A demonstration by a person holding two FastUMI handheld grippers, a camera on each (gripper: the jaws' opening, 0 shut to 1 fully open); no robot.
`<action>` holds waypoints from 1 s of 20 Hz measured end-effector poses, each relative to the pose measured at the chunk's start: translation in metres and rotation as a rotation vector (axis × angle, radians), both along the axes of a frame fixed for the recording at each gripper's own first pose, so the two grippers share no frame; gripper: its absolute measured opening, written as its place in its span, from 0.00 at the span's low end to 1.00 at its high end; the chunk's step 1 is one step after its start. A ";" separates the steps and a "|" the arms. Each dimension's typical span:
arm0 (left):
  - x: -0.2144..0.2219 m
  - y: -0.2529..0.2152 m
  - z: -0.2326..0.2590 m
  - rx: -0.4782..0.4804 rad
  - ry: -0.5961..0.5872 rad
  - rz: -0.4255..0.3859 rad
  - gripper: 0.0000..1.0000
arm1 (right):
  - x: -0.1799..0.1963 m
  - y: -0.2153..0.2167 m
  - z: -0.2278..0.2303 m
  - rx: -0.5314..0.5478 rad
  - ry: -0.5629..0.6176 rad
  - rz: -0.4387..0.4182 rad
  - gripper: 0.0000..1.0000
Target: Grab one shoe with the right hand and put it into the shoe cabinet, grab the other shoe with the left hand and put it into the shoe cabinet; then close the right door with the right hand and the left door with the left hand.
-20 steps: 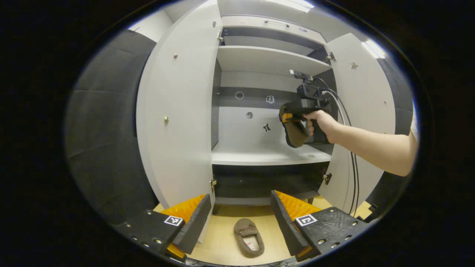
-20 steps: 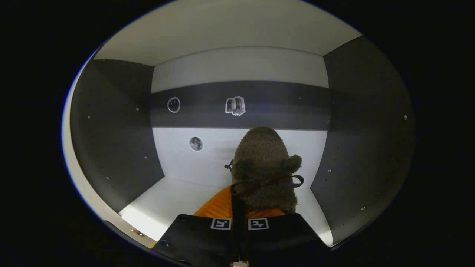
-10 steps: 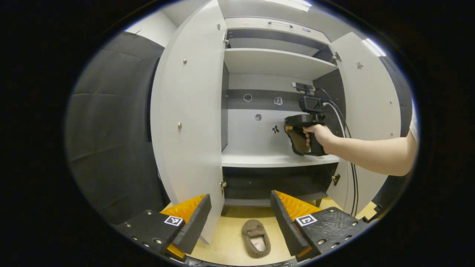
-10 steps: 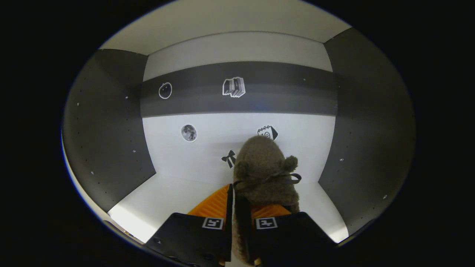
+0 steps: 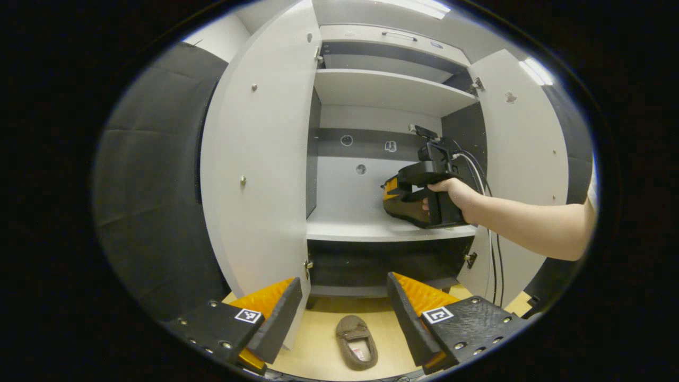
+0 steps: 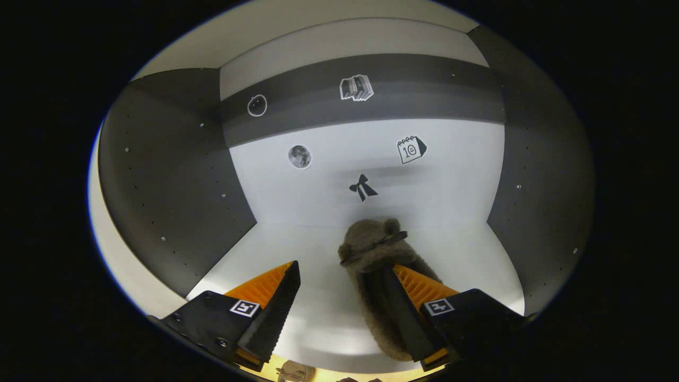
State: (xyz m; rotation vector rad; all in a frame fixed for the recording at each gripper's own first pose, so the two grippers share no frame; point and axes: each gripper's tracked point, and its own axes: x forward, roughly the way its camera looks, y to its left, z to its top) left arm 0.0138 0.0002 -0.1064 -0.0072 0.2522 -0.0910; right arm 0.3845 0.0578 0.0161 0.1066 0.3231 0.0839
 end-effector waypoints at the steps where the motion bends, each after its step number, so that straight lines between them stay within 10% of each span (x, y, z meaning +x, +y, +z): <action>1: -0.001 0.002 -0.002 0.000 0.000 0.000 0.93 | -0.005 -0.001 0.001 -0.013 -0.005 -0.005 0.97; 11: 0.009 0.006 -0.044 0.038 0.088 -0.069 0.95 | -0.103 -0.023 0.029 -0.021 -0.099 -0.081 0.98; 20: 0.002 -0.015 -0.183 0.061 0.405 -0.223 0.93 | -0.243 -0.035 -0.018 0.063 -0.171 -0.176 0.92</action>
